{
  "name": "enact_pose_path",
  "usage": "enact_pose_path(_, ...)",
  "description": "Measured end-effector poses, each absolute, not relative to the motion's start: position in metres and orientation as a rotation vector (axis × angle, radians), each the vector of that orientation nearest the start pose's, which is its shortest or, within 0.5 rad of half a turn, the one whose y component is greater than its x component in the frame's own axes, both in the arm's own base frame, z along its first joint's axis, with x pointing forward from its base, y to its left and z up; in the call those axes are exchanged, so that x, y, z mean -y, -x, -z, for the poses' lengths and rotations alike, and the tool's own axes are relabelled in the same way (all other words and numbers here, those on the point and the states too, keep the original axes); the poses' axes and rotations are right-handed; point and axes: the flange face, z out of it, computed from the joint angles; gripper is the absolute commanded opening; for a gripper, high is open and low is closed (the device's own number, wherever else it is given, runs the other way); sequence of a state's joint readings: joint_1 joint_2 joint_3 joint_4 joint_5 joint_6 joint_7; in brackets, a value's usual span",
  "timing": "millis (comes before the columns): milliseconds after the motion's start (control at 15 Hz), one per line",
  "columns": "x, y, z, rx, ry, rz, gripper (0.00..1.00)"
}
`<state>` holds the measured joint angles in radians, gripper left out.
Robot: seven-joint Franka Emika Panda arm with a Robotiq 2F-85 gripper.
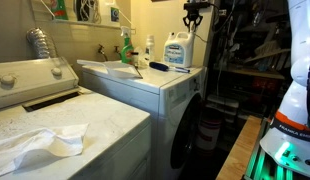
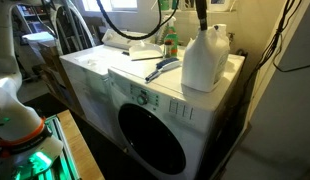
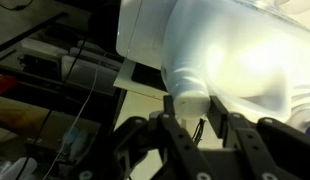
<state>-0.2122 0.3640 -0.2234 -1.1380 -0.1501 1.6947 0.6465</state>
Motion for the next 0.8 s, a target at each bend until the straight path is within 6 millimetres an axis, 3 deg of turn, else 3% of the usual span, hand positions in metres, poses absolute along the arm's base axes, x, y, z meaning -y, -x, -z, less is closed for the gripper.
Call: enact_pose_path(800,0.2724,-0.6163,-0.6255,-1.687,2.856,0.373,0.13)
